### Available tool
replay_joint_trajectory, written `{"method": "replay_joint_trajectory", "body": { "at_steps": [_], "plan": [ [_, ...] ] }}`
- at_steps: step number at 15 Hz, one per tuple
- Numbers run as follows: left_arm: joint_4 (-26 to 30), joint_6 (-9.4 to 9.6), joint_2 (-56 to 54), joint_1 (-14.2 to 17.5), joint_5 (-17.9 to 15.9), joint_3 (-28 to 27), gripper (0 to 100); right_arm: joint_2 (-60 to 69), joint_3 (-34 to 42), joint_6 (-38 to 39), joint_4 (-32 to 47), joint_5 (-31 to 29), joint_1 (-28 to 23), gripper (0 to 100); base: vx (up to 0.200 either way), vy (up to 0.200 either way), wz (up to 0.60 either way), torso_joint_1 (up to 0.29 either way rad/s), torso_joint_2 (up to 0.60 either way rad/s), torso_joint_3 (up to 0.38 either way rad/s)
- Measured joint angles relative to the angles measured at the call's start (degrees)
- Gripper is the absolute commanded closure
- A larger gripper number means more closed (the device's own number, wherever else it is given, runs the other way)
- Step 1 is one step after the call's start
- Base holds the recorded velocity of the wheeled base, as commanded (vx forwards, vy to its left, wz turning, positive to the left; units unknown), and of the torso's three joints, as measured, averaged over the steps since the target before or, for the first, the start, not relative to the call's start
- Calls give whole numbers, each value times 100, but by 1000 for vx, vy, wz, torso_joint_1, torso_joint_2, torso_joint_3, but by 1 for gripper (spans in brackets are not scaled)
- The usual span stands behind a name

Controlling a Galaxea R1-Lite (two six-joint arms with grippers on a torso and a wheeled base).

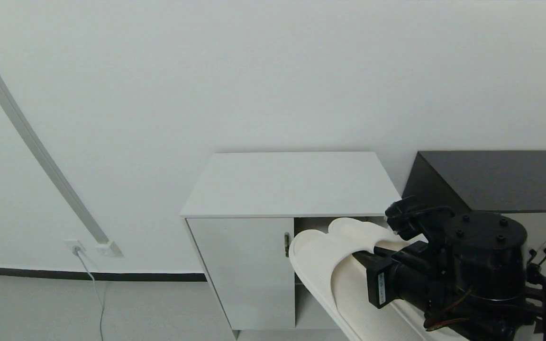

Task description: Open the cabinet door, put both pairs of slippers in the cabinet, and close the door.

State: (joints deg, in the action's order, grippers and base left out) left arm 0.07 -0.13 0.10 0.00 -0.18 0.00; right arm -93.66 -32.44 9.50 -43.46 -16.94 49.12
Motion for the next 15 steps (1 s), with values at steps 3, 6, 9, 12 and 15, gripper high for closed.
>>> {"method": "replay_joint_trajectory", "body": {
  "at_steps": [3,6,9,12,15],
  "plan": [
    [4,-5,0,0,0,0,100,0,22,0,0,-7,-2,100,0,-67,0,1,-1,1],
    [4,-11,0,-10,0,0,100,2,37,-6,-4,-7,5,100,0,0,0,0,0,0],
    [0,-18,0,2,0,0,100,0,77,-4,2,-16,-11,100,0,0,0,0,0,0],
    [0,-115,0,0,11,0,100,-22,107,-9,0,-5,9,100,0,0,0,0,0,0],
    [0,-110,0,-2,11,0,100,-63,111,-35,-4,-10,20,100,0,0,0,0,0,0]
  ]
}}
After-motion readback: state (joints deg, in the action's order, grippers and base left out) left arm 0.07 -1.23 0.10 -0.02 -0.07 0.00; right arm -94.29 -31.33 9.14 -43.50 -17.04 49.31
